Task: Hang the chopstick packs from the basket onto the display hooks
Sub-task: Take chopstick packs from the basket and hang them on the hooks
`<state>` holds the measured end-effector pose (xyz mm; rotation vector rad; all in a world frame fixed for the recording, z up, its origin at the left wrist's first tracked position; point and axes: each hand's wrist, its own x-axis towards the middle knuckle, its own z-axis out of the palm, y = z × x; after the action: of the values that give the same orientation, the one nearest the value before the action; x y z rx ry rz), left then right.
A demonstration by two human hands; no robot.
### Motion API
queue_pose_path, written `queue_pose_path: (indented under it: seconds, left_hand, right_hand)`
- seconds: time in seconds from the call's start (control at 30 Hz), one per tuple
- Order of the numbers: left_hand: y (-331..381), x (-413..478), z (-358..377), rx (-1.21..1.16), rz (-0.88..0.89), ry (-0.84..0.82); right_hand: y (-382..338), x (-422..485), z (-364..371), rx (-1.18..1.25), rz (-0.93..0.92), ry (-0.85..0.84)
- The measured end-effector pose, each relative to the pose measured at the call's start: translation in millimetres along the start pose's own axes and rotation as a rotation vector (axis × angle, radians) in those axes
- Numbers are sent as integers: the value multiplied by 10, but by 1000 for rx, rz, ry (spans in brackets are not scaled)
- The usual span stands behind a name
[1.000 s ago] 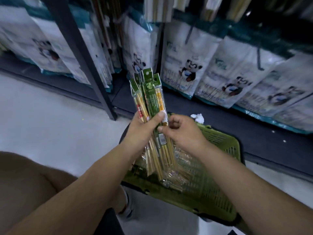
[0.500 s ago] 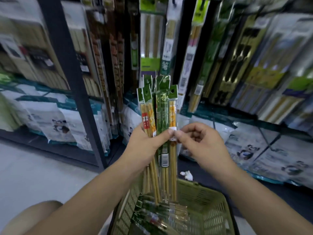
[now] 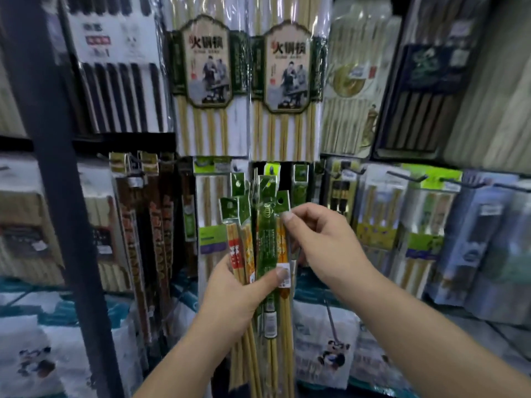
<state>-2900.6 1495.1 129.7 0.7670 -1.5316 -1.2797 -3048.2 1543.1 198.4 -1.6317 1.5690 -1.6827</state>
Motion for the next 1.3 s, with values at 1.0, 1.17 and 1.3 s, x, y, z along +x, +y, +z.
queue_pose_path:
  seconds: [1.0,1.17,1.3]
  left_hand:
    - [-68,241,-10,-34,-56,54]
    - [-73,234,-19,-45,-41,49]
    - [-79,242,-11,-58,-26,46]
  right_hand:
    - [14,535,-94,-9,35,322]
    - [125,592,-73,-115,15,351]
    - [170,661,-70,-200,12,379]
